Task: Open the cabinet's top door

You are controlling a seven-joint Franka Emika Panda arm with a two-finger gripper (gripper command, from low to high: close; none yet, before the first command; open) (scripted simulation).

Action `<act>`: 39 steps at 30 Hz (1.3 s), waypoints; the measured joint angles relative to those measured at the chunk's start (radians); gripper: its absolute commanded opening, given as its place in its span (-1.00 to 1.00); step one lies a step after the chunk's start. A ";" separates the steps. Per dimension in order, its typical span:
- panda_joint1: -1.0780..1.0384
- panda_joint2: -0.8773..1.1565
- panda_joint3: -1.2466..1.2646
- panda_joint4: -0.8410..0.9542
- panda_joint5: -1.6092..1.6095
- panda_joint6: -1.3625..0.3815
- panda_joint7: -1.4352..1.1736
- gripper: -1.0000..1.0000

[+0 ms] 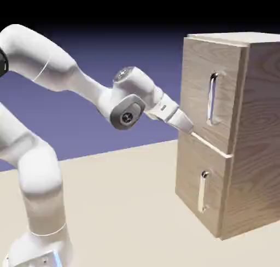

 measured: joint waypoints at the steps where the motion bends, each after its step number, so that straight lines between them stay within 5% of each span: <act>1: 0.012 -0.008 -0.015 0.005 -0.043 -0.002 0.032 0.00; 39: 0.457 -0.299 -0.583 0.176 -1.696 -0.070 1.239 0.00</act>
